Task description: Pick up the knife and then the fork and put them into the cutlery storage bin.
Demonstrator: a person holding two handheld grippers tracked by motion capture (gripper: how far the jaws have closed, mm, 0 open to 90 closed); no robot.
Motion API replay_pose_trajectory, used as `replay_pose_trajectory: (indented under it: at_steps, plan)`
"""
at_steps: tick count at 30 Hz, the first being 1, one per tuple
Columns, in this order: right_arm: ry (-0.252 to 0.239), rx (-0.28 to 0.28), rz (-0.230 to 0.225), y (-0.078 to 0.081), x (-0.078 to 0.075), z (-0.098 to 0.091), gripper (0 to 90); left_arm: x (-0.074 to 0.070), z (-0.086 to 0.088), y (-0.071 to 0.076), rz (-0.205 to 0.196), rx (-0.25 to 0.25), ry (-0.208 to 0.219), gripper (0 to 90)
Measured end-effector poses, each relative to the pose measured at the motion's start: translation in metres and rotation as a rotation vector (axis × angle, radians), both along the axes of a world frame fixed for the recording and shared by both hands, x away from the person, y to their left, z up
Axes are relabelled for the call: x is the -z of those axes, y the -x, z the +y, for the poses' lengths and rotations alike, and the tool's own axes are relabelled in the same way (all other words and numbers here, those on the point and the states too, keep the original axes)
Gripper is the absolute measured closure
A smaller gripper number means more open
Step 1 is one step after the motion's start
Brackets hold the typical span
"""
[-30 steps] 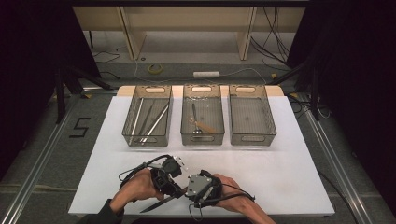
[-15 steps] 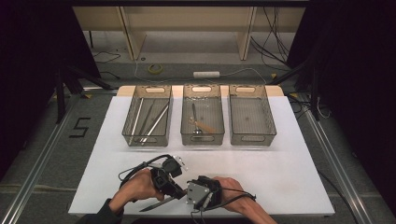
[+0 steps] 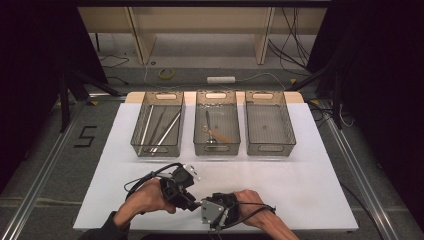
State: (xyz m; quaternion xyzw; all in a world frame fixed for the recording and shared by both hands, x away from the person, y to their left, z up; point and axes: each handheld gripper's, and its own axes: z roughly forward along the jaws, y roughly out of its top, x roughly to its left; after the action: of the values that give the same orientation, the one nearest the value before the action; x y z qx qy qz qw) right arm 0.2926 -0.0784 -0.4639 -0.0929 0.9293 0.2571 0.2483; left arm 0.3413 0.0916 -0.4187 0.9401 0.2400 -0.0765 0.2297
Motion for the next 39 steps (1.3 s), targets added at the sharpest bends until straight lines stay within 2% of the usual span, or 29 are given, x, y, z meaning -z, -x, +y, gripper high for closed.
replay_pose_trajectory:
  at_steps: [5, 6, 7, 13, 15, 19, 20, 21, 27, 30, 35, 39]
  plan:
    - [0.012, 0.017, 0.017, -0.002, 0.001, -0.007, 81.4, -0.009, 0.008, -0.004, -0.066, -0.058, 0.021, 44.0]
    - [0.027, 0.008, 0.007, -0.004, 0.0, -0.008, 81.4, -0.01, 0.01, -0.005, -0.08, -0.067, 0.025, 40.7]
    - [0.013, 0.028, 0.014, -0.004, 0.0, -0.01, 81.4, -0.011, 0.012, -0.006, -0.096, -0.076, 0.029, 38.5]
    - [0.008, 0.074, 0.026, -0.012, -0.002, -0.022, 81.4, -0.017, 0.02, -0.009, -0.173, -0.137, 0.089, 28.5]
    - [0.003, 0.088, 0.041, -0.014, -0.003, -0.026, 81.4, -0.02, 0.022, -0.01, -0.196, -0.167, 0.117, 27.6]
    - [0.002, 0.116, 0.047, -0.017, -0.004, -0.032, 81.4, -0.026, 0.028, -0.011, -0.25, -0.209, 0.17, 25.7]
    - [0.003, 0.107, 0.036, -0.018, -0.004, -0.034, 81.4, -0.027, 0.03, -0.011, -0.263, -0.214, 0.178, 25.6]
    - [0.005, 0.123, 0.046, -0.018, -0.004, -0.035, 81.4, -0.028, 0.031, -0.011, -0.274, -0.223, 0.185, 25.4]
    - [0.003, 0.147, 0.046, -0.025, -0.004, -0.04, 81.4, -0.028, 0.04, -0.014, -0.311, -0.284, 0.201, 24.3]
    - [0.001, 0.179, 0.055, -0.028, -0.004, -0.044, 81.4, -0.03, 0.046, -0.015, -0.339, -0.324, 0.231, 23.6]
    - [-0.008, 0.23, 0.056, -0.034, -0.005, -0.052, 81.4, -0.034, 0.054, -0.016, -0.366, -0.346, 0.278, 23.0]
    - [-0.018, 0.273, 0.068, -0.04, -0.008, -0.06, 81.4, -0.032, 0.059, -0.017, -0.387, -0.365, 0.292, 22.0]
